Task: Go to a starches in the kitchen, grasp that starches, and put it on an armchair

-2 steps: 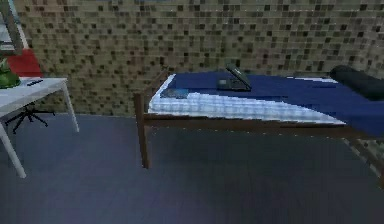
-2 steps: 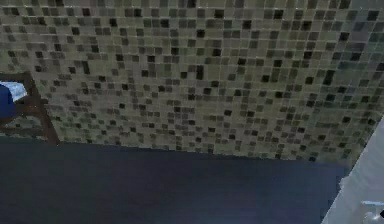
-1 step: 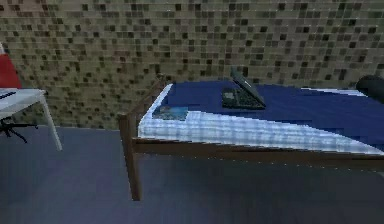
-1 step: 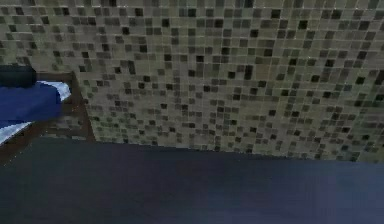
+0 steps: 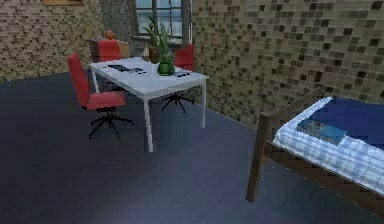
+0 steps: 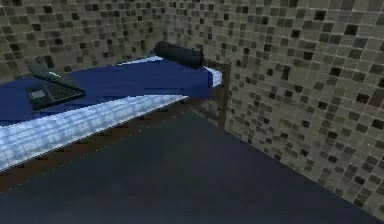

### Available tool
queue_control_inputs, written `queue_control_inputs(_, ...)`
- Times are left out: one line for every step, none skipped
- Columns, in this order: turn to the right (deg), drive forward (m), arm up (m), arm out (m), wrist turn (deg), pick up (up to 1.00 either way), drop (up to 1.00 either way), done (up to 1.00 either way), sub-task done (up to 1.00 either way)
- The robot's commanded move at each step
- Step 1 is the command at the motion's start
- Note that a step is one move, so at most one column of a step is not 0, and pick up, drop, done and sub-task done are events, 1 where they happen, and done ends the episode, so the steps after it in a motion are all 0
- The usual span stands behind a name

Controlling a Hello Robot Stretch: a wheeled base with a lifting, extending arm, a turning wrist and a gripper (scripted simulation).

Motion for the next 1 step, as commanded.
queue_control_inputs(0.0, 0.45, 0.00, 0.00, 0.0, 0.00, 0.00, 0.00, 0.00)
